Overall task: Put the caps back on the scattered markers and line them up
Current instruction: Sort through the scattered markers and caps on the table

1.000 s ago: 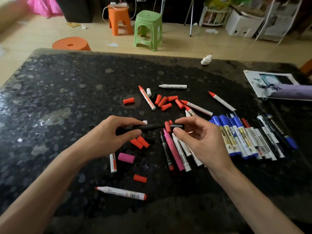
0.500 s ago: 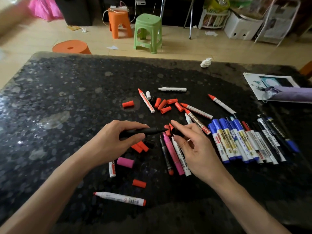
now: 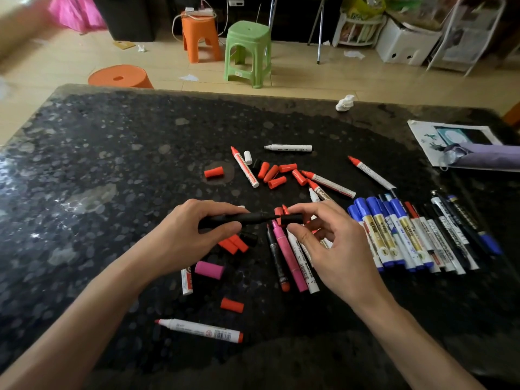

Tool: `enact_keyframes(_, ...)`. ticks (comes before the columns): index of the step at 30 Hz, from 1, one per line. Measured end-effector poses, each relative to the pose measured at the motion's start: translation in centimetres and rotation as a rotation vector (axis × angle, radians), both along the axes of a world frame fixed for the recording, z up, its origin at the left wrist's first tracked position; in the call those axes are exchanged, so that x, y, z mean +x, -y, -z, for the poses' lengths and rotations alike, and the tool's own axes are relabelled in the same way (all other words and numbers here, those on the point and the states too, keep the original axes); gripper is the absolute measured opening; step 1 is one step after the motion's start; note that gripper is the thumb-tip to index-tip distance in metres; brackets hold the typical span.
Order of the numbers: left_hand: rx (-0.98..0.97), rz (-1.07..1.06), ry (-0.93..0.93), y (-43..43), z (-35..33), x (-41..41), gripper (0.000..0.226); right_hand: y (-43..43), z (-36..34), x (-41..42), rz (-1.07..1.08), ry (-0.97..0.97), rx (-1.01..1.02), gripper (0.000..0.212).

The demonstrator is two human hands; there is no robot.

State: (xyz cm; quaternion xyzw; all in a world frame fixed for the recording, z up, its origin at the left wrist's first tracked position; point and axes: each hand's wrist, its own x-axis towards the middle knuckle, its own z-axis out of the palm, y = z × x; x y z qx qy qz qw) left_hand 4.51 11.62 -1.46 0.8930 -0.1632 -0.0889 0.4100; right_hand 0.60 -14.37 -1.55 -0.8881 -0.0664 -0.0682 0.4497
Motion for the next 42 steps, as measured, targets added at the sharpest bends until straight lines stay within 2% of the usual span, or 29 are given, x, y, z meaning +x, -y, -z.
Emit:
enact_keyframes(10,-0.011,0.039,-0.024,0.2,0.0,-0.1,0.028,-0.3,0.0,0.0,-0.043,0.0,0.031,0.025)
enact_keyframes(17,0.055,0.07,0.087,1.5,0.1,-0.8,0.021,0.1,0.2,0.0,-0.072,-0.032,0.102,0.026)
enact_keyframes(25,0.079,0.127,-0.016,1.6,0.6,-1.4,0.018,0.2,1.5,-1.8,-0.068,-0.159,0.207,0.031)
enact_keyframes(30,0.107,0.196,-0.109,0.9,0.0,-1.3,0.015,-0.1,1.2,-1.1,-0.132,-0.203,0.179,0.022)
enact_keyframes(34,0.15,0.143,-0.106,-0.4,0.0,-0.8,0.015,0.2,1.1,-0.2,-0.081,-0.218,0.205,0.022)
enact_keyframes(37,0.136,0.074,-0.116,-1.1,0.1,-0.6,0.014,0.4,1.4,-0.2,-0.073,-0.191,0.078,0.023)
enact_keyframes(42,0.165,-0.097,-0.128,-0.5,0.2,-0.4,0.005,-1.6,3.3,-1.4,-0.188,-0.04,-0.358,0.024)
